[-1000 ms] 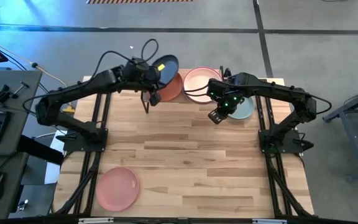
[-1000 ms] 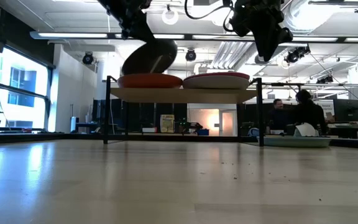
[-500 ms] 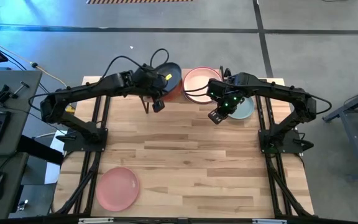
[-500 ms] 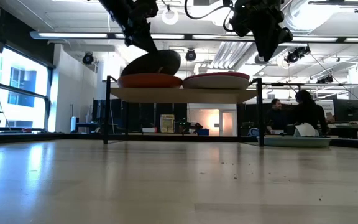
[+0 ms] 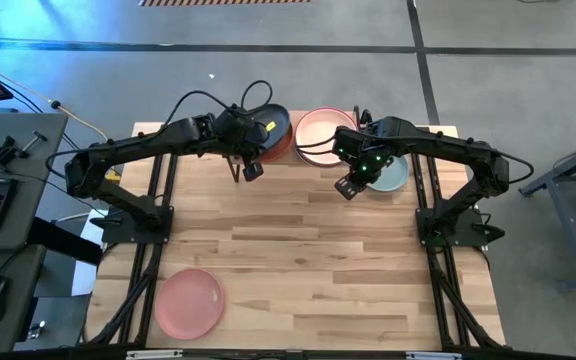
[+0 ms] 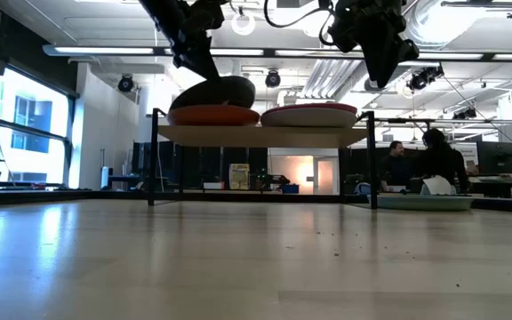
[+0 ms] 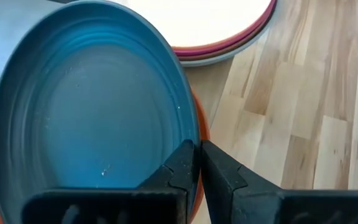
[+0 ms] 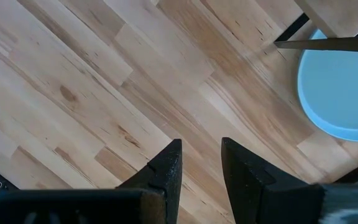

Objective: Place and stack plates onto a shelf
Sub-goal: Stack the black plate on top of the orange plate on the shelf, then stack the light blue plate on top of the black plate on the shelf

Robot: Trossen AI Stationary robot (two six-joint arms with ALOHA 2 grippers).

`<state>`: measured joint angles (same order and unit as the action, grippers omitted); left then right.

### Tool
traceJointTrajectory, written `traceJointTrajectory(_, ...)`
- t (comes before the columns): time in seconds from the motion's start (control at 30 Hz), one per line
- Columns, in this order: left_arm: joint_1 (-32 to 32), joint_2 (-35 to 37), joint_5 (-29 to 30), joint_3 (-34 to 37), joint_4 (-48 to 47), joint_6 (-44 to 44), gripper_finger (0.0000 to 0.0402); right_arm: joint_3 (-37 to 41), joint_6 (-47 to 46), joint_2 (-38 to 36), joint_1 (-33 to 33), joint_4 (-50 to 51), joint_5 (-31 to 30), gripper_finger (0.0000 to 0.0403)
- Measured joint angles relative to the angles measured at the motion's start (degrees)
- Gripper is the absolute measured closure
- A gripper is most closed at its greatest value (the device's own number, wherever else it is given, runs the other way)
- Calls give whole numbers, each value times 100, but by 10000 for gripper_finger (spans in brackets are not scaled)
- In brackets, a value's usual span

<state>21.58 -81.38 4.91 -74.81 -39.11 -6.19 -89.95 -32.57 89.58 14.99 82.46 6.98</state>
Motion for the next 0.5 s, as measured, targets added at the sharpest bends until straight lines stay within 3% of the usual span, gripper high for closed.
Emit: traceJointTrajectory(0.5,9,0,69,0,-7,13,314,0,-111,0,0,-21,-26,311)
